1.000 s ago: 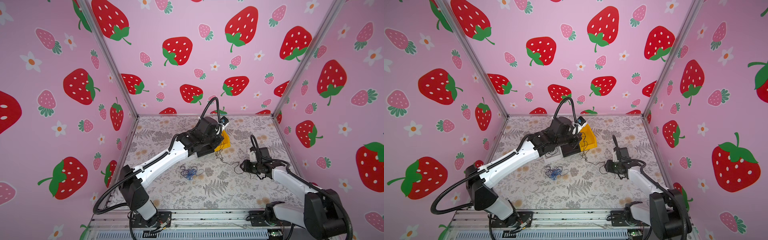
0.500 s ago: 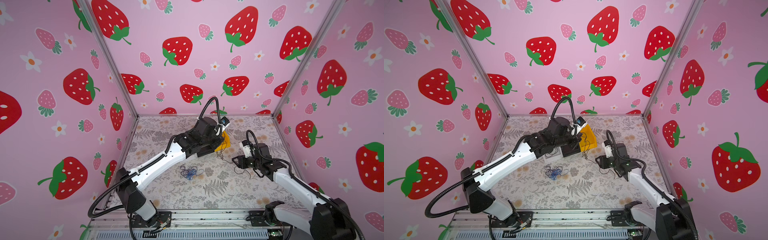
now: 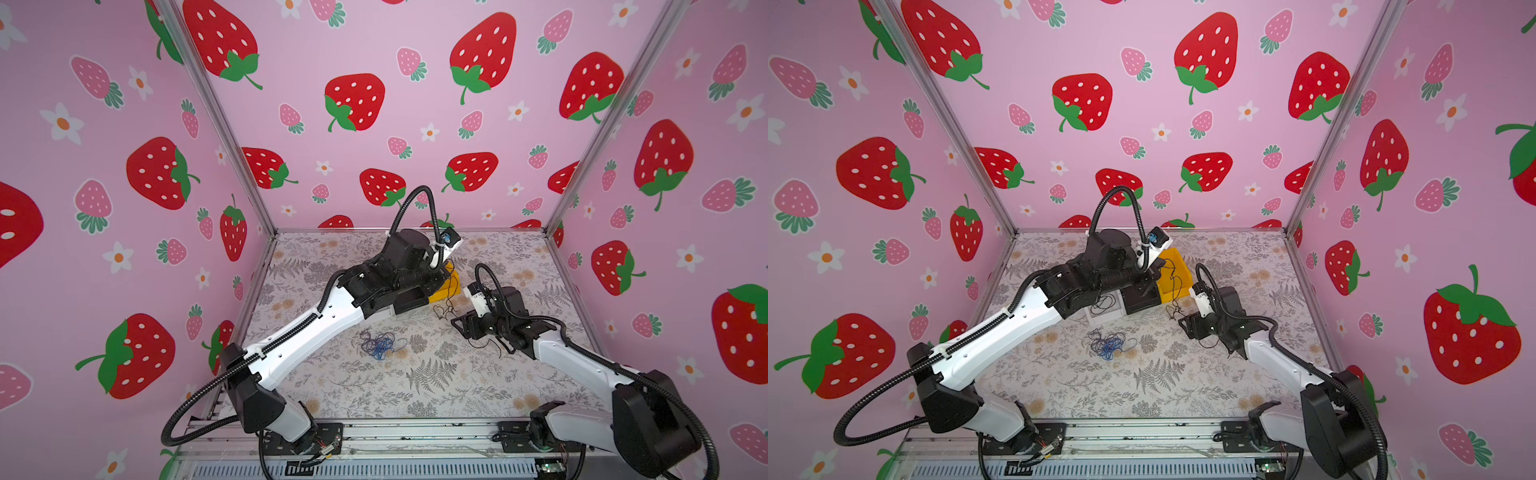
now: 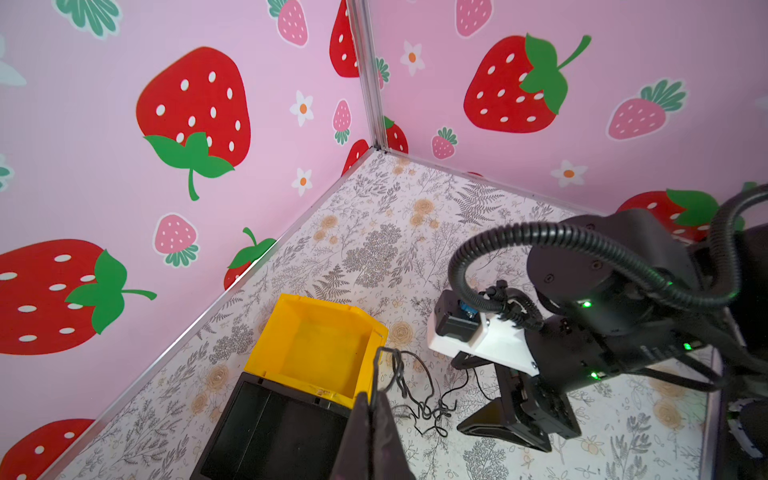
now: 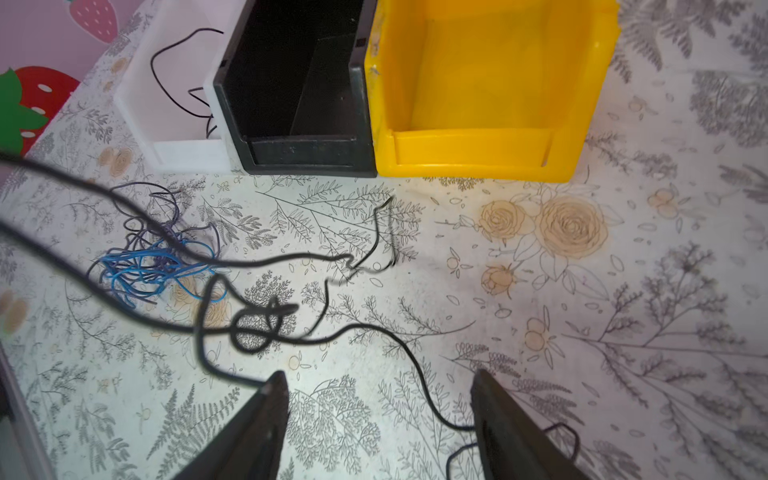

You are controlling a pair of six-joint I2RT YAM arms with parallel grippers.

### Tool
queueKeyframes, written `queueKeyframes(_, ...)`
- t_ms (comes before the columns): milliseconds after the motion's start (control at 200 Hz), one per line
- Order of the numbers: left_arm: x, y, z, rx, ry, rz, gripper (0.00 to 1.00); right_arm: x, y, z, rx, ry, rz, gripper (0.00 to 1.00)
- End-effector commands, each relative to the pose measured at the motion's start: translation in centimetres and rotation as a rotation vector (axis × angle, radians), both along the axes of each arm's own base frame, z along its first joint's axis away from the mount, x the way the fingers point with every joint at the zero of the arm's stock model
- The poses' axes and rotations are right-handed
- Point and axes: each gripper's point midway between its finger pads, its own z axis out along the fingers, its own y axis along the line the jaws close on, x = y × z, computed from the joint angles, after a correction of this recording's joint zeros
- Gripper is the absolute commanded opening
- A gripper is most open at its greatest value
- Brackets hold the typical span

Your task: Untangle the cables

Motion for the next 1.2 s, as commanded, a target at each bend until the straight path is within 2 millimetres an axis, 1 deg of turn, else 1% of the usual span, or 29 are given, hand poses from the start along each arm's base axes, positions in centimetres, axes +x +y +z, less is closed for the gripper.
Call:
queueKeyframes(0, -0.9, -0.1, 3.2, -0.053, -0.044, -0.038, 0.0, 0.8, 0.8, 0.8, 0.003, -0.123, 0.062, 0.72)
queueKeyframes(65, -1.1, -0.1, 3.9, -0.068, -0.05, -0.044, 0.0, 1.3, 0.8, 0.2, -0.024, -0.124, 0.063, 0.71)
queueKeyframes(150, -1.2, -0.1, 4.8, -0.086, -0.06, -0.046, 0.0, 2.0, 0.7, -0.6, -0.049, -0.119, 0.05, 0.67)
queueKeyframes(265, -1.4, 0.2, 5.9, -0.099, -0.081, -0.044, 0.0, 2.7, 0.6, -1.1, -0.071, -0.115, 0.029, 0.53)
queueKeyframes(370, -1.5, 0.9, 6.6, -0.101, -0.106, -0.033, 0.0, 3.0, -0.1, -0.9, -0.095, -0.137, -0.005, 0.31)
queueKeyframes(405, -1.5, 1.0, 6.8, -0.102, -0.113, -0.029, 0.0, 3.0, -0.5, -0.7, -0.101, -0.142, -0.017, 0.29)
queueKeyframes(455, -1.6, 1.3, 7.1, -0.104, -0.118, -0.022, 0.0, 3.0, -0.7, 0.2, -0.093, -0.156, -0.032, 0.33)
queueKeyframes(535, -1.6, 1.3, 7.2, -0.11, -0.115, -0.018, 0.0, 2.6, -1.1, 2.2, -0.057, -0.204, -0.054, 0.5)
queueKeyframes(555, -1.5, 1.3, 7.2, -0.112, -0.113, -0.015, 0.0, 2.5, -1.3, 2.8, -0.045, -0.217, -0.065, 0.51)
queueKeyframes(565, -1.5, 1.3, 7.2, -0.114, -0.113, -0.013, 0.0, 2.4, -1.3, 3.1, -0.037, -0.223, -0.07, 0.55)
queueKeyframes(580, -1.4, 1.2, 7.2, -0.115, -0.111, -0.011, 0.0, 2.3, -1.4, 3.4, -0.028, -0.228, -0.075, 0.57)
queueKeyframes(635, -1.2, 1.1, 7.4, -0.122, -0.111, -0.002, 0.0, 1.7, -1.4, 4.9, 0.019, -0.256, -0.078, 0.63)
queueKeyframes(680, -0.9, 1.0, 7.6, -0.131, -0.11, 0.006, 0.0, 1.1, -1.5, 5.5, 0.048, -0.259, -0.079, 0.65)
queueKeyframes(820, -0.3, 0.6, 8.3, -0.152, -0.115, 0.03, 0.0, -0.5, -1.2, 5.9, 0.085, -0.215, -0.06, 0.66)
queueKeyframes(955, -0.2, 0.3, 9.0, -0.165, -0.129, 0.035, 0.0, -1.7, -0.1, 6.8, 0.114, -0.236, -0.027, 0.62)
queueKeyframes(1076, -0.3, 0.1, 9.7, -0.171, -0.143, 0.04, 0.0, -1.5, -0.5, 7.6, 0.108, -0.272, -0.075, 0.64)
queueKeyframes(1111, -0.4, 0.1, 9.9, -0.174, -0.147, 0.039, 0.0, -1.3, -0.8, 7.5, 0.103, -0.276, -0.09, 0.65)
queueKeyframes(1196, -0.6, 0.0, 10.1, -0.173, -0.154, 0.036, 0.0, -0.9, -1.8, 6.5, 0.06, -0.264, -0.152, 0.68)
